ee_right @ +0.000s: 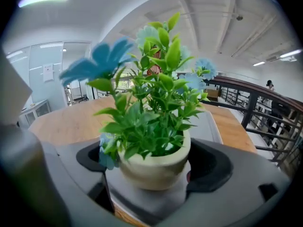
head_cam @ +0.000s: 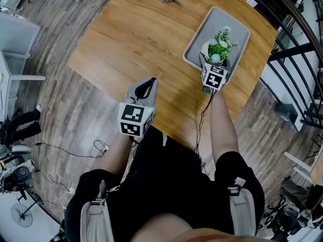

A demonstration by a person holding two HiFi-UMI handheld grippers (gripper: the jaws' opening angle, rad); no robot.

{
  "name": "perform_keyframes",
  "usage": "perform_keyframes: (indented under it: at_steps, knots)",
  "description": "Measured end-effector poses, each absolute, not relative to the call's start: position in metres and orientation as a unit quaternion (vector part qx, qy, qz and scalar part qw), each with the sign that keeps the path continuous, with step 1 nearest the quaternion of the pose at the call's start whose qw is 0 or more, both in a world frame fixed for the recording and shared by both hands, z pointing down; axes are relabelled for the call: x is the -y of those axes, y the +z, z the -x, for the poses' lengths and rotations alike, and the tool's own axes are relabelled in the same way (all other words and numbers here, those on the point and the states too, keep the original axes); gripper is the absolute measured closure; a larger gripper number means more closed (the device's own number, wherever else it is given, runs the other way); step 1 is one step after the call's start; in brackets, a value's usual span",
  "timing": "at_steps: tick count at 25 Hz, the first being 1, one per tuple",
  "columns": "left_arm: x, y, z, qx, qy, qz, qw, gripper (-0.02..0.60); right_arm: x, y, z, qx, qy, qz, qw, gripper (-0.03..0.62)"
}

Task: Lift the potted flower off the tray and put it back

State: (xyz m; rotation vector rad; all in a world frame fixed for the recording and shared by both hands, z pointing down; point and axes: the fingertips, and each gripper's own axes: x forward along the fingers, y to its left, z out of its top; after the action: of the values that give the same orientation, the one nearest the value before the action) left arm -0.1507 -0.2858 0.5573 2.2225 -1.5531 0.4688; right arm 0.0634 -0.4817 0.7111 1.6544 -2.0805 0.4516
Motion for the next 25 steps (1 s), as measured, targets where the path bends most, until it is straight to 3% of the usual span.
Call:
perform_keyframes:
  at_steps: [2,13,20,25]
  knots:
    - [0.286,0.556,0.151,0.553,0.166,-0.794,0.192,0.569,0.480,0.711,-0.065,0.751,0.170,-0.596,0.226,0.140]
    - [0.286,0.539,0.146,0.542,0.156,-0.808,0.174,0.569,0.459,0.688,-0.070,0.749,0.158,-0.602,0.228,0.146]
    - [0.289,0.518,0.133,0.524,0.138,-0.825,0.157,0.569,0.434,0.631,-0.065,0.763,0.137,-0.604,0.189,0.148]
    - [0.294,0.493,0.118,0.509,0.117,-0.842,0.137,0.569,0.413,0.567,-0.063,0.781,0.125,-0.600,0.121,0.148]
